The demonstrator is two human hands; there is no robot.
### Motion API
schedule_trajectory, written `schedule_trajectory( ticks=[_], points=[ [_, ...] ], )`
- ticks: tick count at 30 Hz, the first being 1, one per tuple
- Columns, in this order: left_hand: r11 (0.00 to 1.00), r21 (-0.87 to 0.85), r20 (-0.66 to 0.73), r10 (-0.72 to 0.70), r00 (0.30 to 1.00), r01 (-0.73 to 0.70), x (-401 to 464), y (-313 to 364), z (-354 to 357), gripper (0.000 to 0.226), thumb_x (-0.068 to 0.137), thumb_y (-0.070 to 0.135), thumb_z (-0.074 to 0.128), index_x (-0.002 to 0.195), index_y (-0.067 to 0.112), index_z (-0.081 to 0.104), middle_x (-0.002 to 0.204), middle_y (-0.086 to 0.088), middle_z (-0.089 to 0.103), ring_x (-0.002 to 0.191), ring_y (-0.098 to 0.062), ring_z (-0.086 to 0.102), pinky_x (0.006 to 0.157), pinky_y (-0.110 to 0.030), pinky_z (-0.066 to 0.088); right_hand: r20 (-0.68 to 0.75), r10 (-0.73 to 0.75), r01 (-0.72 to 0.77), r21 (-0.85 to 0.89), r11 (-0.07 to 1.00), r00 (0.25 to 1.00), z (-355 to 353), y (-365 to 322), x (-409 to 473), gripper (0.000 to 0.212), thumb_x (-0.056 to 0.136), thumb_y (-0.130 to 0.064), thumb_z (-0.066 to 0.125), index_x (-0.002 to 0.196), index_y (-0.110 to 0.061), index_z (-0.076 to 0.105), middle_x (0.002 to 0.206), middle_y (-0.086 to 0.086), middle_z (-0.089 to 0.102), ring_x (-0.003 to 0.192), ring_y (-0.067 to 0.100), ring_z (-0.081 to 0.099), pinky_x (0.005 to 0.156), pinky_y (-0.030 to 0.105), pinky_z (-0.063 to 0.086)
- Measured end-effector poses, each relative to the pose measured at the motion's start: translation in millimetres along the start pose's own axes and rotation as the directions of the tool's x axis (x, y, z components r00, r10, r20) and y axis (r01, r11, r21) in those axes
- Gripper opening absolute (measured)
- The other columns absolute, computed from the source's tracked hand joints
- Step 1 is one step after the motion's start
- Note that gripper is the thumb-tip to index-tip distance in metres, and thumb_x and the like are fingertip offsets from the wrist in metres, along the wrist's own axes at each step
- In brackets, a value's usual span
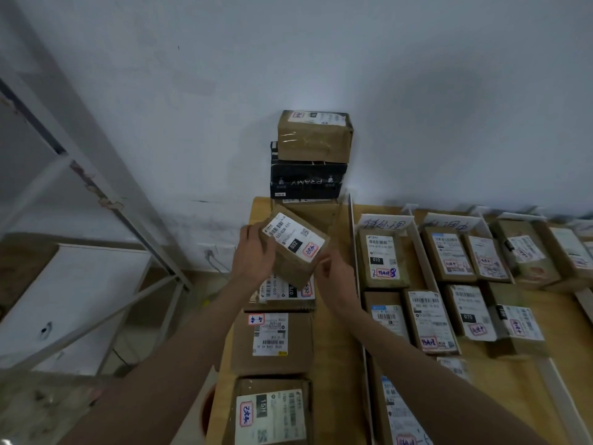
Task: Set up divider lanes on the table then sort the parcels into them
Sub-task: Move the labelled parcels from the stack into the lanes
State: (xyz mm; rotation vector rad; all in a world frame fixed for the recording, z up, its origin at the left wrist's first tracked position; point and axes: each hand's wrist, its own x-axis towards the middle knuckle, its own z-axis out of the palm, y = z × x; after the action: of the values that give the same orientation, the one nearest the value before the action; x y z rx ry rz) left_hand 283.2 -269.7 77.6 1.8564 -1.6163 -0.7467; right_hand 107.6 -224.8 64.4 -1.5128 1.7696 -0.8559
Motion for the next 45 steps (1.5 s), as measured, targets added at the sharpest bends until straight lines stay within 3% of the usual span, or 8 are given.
schedule_trajectory(
  ticks=[5,10,15,18,22,30,40,45],
  points=[
    [0.996,0.044,0.091,-0.075,0.993,0.072,8,-13,1,0.053,0.096,0.026,0.059,0.143,0.011,0.038,0.144,-0.009,0.038,0.123,-0.029,0.052,0.098,-0.041,0.046,0.062,0.071,-0.077,0.091,0.993,0.995,10,8,-9,0.012,0.097,-0.01,0.056,0.106,-0.018,0.053,0.098,-0.011,0.066,0.087,0.008,0.07,0.061,0.018,0.058],
    [0.977,-0.078,0.069,-0.195,0.978,0.2,0,-19,0,0.068,0.095,0.037,0.061,0.148,0.007,0.032,0.15,-0.013,0.035,0.133,-0.033,0.043,0.106,-0.048,0.039,-0.092,0.066,-0.075,-0.094,0.993,0.994,4,10,17,0.016,0.098,-0.018,0.055,0.112,-0.009,0.054,0.113,0.002,0.054,0.097,0.012,0.057,0.069,0.013,0.043],
    [0.91,-0.181,0.112,-0.357,0.927,0.372,-29,-33,20,0.031,0.099,0.038,0.051,0.117,0.013,0.055,0.109,-0.007,0.062,0.098,-0.025,0.064,0.08,-0.037,0.056,0.048,0.169,-0.165,-0.083,0.983,0.984,5,12,46,0.039,0.099,-0.019,0.052,0.136,-0.01,0.043,0.135,0.007,0.045,0.118,0.019,0.05,0.083,0.021,0.043],
    [0.875,-0.228,0.199,-0.387,0.9,0.427,-43,-30,30,0.046,0.101,0.049,0.043,0.127,0.013,0.055,0.119,-0.007,0.066,0.105,-0.025,0.063,0.086,-0.034,0.05,0.189,0.257,-0.264,0.013,0.964,0.948,9,12,50,0.033,0.101,-0.024,0.049,0.131,-0.009,0.047,0.122,0.008,0.062,0.1,0.018,0.065,0.067,0.023,0.053],
    [0.843,-0.303,0.255,-0.379,0.89,0.445,-47,-22,38,0.026,0.103,0.032,0.045,0.121,0.019,0.057,0.108,0.002,0.064,0.087,-0.011,0.057,0.062,-0.017,0.039,0.253,0.254,-0.269,0.026,0.963,0.934,10,11,42,0.031,0.101,-0.029,0.052,0.123,-0.006,0.054,0.11,0.006,0.067,0.101,0.021,0.067,0.082,0.036,0.059],
    [0.87,-0.319,0.202,-0.324,0.924,0.375,-55,-26,20,0.052,0.09,0.058,0.045,0.124,0.02,0.057,0.117,-0.007,0.065,0.101,-0.023,0.062,0.09,-0.045,0.054,0.321,0.229,-0.299,0.188,0.936,0.919,0,-16,2,0.054,0.096,-0.04,0.06,0.132,-0.009,0.035,0.119,0.0,0.054,0.112,0.018,0.057,0.075,0.021,0.051],
    [0.948,-0.237,0.199,-0.166,0.966,0.212,-80,11,2,0.039,0.098,0.048,0.049,0.124,0.023,0.062,0.115,-0.001,0.065,0.096,-0.014,0.058,0.086,-0.037,0.053,0.255,0.254,-0.299,0.156,0.941,0.933,-30,-21,-46,0.064,0.101,-0.052,0.043,0.149,-0.014,0.024,0.137,0.011,0.054,0.113,0.025,0.06,0.087,0.037,0.056],
    [0.98,-0.188,0.211,-0.019,0.977,0.06,-101,39,2,0.042,0.099,0.049,0.047,0.13,0.024,0.058,0.11,0.006,0.061,0.095,-0.013,0.056,0.078,-0.029,0.045,0.16,0.232,-0.26,0.183,0.948,0.96,-61,-19,-70,0.056,0.103,-0.049,0.039,0.145,-0.012,0.034,0.135,0.009,0.057,0.103,0.017,0.057,0.066,0.02,0.048]
  ],
)
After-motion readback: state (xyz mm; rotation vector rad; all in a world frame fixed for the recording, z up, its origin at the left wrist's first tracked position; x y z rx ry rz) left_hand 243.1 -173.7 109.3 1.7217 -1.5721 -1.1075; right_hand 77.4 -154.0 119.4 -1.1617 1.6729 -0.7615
